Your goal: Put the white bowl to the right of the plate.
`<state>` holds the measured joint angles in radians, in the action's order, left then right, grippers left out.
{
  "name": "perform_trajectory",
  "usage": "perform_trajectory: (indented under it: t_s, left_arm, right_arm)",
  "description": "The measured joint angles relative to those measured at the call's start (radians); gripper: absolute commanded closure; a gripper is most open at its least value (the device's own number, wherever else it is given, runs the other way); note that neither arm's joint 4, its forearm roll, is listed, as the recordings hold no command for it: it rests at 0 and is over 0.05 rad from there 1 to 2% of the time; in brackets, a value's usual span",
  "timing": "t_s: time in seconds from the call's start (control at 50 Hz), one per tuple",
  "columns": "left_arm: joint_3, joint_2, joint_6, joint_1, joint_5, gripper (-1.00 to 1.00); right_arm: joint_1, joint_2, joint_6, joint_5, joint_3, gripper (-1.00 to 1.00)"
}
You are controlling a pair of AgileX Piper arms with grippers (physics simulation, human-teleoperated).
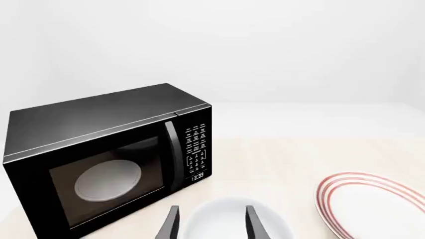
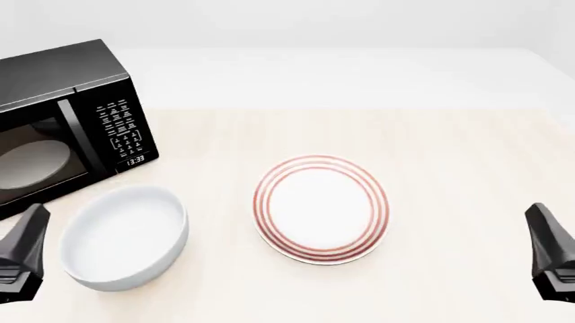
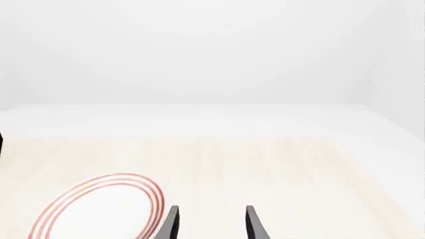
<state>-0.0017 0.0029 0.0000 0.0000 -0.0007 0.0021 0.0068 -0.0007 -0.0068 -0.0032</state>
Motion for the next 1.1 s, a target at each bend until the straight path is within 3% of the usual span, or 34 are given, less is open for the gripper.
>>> perform_trajectory:
  t_s: [0.3,0.46,0.88,1.1]
  left_arm:
    - [-0.002,0.004,0.000,0.000,-0.001,-1.00]
    - [-0.002,0.004,0.000,0.000,-0.001,-1.00]
    - [-0.003,0.005,0.000,0.000,-0.001,-1.00]
    - [-0.003,0.005,0.000,0.000,-0.001,-1.00]
  right_arm:
    - [-0.015,0.013,-0.019,0.002,-0.014,-1.00]
    - [0.015,0.078,-0.048,-0.021,-0.064,-1.00]
    - [0.168,0.583,-0.109,-0.248,-0.280,-1.00]
    - [0.262,0.878,-0.138,-0.279,-0.482,-1.00]
